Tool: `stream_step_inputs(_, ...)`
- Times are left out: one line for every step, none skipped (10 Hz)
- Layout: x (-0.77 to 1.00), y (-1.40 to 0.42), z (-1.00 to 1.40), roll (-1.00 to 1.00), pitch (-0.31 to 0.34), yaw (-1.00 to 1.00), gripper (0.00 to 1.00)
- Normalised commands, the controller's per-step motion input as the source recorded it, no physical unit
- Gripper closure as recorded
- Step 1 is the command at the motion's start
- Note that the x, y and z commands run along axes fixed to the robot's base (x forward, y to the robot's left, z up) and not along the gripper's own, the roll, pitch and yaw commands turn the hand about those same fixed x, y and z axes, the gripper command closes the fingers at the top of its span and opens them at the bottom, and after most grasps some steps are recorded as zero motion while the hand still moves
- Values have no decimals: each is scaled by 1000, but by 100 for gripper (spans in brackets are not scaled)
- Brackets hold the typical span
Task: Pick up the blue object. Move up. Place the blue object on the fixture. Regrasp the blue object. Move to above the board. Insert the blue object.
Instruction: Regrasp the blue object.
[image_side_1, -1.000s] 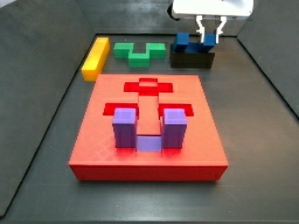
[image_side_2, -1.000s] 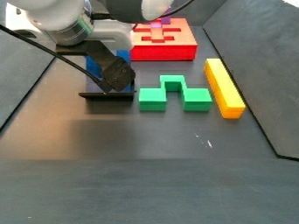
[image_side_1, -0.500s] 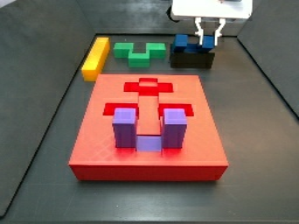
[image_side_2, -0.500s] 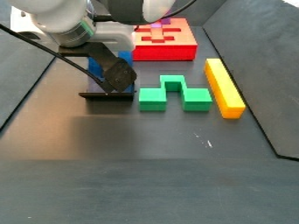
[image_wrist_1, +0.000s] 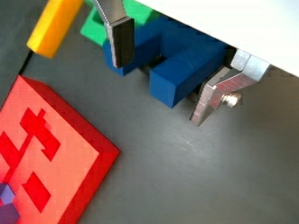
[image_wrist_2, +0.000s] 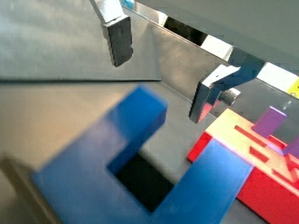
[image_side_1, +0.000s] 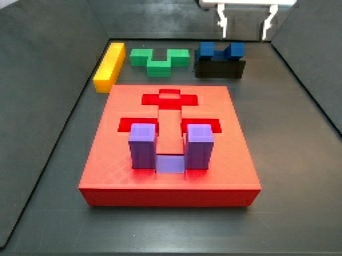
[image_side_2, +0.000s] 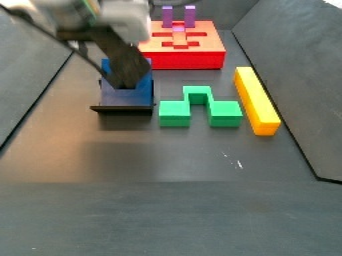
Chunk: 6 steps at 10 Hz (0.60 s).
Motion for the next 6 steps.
stream_step_inputs(189,0,480,711,-109,-377,0)
stream_step_inputs(291,0,274,983,-206,-311,0)
stream_step_inputs(343,-3,129,1000,-260,-269,0)
stream_step_inputs(380,0,66,1000,-294,-217,0)
stream_step_inputs(363,0,54,1000,-291,-209,0)
stream_step_inputs(271,-31,83,1000,-251,-246,0)
